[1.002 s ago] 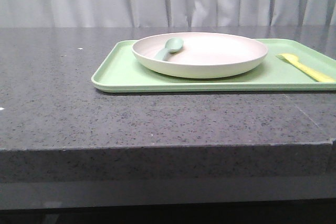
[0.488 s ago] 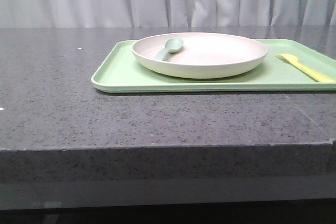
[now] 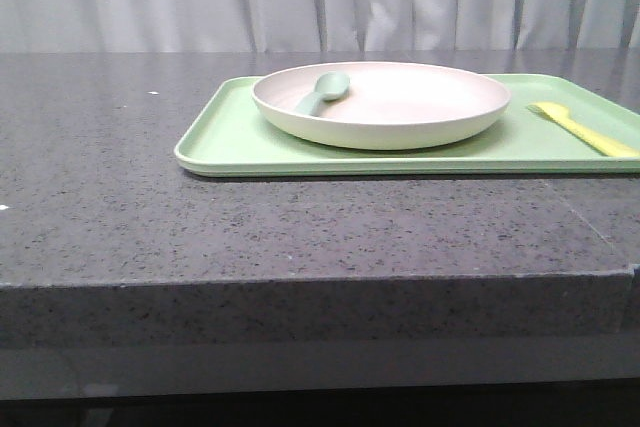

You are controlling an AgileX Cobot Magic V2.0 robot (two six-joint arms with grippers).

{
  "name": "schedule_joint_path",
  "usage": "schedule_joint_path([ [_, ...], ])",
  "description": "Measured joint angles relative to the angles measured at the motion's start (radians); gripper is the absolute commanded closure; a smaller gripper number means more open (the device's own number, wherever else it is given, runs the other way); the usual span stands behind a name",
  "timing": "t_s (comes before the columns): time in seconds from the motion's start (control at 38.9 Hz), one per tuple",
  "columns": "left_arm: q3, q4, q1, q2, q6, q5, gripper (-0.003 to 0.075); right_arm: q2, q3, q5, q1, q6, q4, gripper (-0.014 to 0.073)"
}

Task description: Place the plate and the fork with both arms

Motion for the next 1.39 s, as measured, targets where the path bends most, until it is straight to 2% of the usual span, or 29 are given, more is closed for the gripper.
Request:
schedule_joint_path([
  [0.36, 0.000, 0.000, 0.001, 0.000, 0.000, 0.000, 0.0738, -0.017, 0.014, -0.008, 0.000, 0.000, -0.004, 0.0697],
  [0.49, 0.000, 0.000, 0.001, 0.000, 0.000, 0.000, 0.0738, -0.098, 0.104, -0.114, -0.018, -0.002, -0.025, 0.0697],
  [0.62, 0.000, 0.000, 0.001, 0.000, 0.000, 0.000, 0.0738, -0.291, 0.313, -0.374, -0.040, -0.002, -0.031, 0.0697],
  [0.77, 0.000, 0.000, 0.002, 0.000, 0.000, 0.000, 0.0738, -0.523, 0.638, -0.770, -0.041, -0.002, -0.031, 0.0697],
  [0.9, 0.000, 0.000, 0.002, 0.000, 0.000, 0.000, 0.0738, -0.610, 0.798, -0.931, -0.057, -0.002, -0.031, 0.0697],
  [1.39, 0.000, 0.000, 0.002, 0.000, 0.000, 0.000, 0.0738, -0.616, 0.831, -0.966, -0.071, -0.002, -0.027, 0.0697],
])
